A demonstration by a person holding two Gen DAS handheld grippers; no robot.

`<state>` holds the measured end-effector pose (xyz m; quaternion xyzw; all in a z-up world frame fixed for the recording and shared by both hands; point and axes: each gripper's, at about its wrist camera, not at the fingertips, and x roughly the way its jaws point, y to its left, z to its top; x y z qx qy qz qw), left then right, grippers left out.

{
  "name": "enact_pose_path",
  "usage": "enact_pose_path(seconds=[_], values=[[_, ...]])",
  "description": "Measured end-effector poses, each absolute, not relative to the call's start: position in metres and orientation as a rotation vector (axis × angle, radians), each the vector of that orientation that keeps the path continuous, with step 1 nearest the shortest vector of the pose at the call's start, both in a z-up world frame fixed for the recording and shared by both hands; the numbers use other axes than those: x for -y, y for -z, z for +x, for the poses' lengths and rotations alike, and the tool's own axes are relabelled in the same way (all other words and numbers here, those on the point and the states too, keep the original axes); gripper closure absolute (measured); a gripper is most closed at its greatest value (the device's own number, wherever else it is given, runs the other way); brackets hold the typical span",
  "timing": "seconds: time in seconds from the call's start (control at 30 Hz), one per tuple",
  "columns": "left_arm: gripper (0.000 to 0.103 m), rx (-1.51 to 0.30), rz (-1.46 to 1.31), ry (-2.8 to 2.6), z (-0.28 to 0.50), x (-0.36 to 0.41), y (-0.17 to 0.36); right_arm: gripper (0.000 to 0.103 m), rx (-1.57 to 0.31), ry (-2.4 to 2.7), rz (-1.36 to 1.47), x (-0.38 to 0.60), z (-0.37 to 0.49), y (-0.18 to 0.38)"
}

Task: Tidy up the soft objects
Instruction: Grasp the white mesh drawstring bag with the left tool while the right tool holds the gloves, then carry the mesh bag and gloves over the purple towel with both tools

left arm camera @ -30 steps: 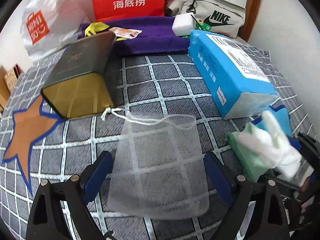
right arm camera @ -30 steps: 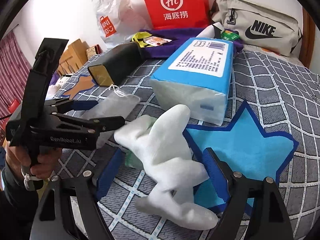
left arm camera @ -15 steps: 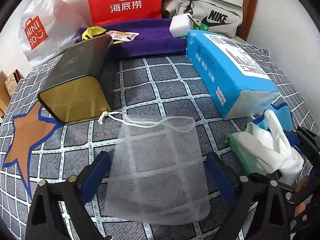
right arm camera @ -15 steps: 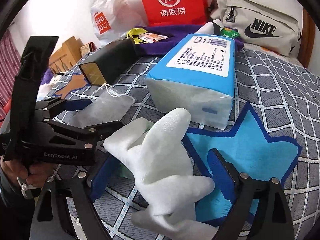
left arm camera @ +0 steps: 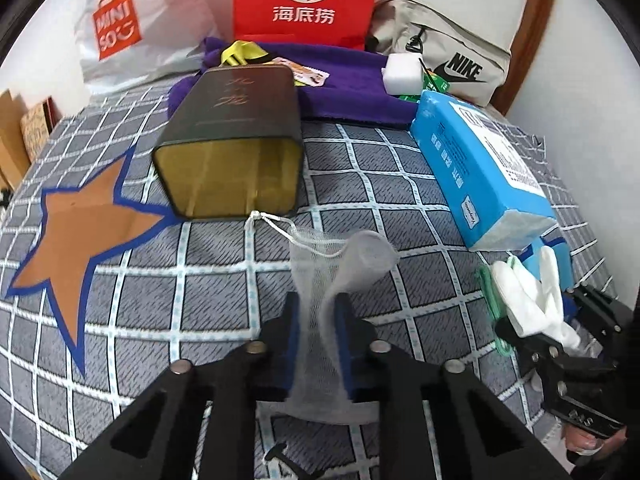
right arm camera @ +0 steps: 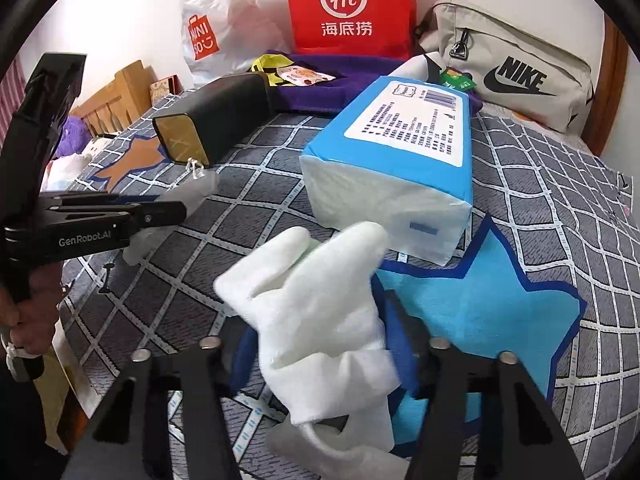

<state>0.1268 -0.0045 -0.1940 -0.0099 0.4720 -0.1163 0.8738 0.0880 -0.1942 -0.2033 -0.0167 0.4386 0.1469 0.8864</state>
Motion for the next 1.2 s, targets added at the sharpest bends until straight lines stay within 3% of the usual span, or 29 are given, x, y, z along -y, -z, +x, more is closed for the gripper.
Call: enact_pose_path(seconds=[0.1,0.2,1.2], values=[[0.092,-0.992,-0.040,0.244,0.121,0.000,0.193,0.079,-0.925,-0.314,-0.008,0.197,0.086,0.200],[0.092,-0.994,-0.057,0.231,0.116,-0.005,0.190,0.085,-0.931,-0.311,0.006,0.200,0.083,0.195],[0.092,-0.838,-0.069,0.191,0.127,-0.015,0.089,0.085,-0.789,-0.314,0.043,0.210,0.105,0.089]])
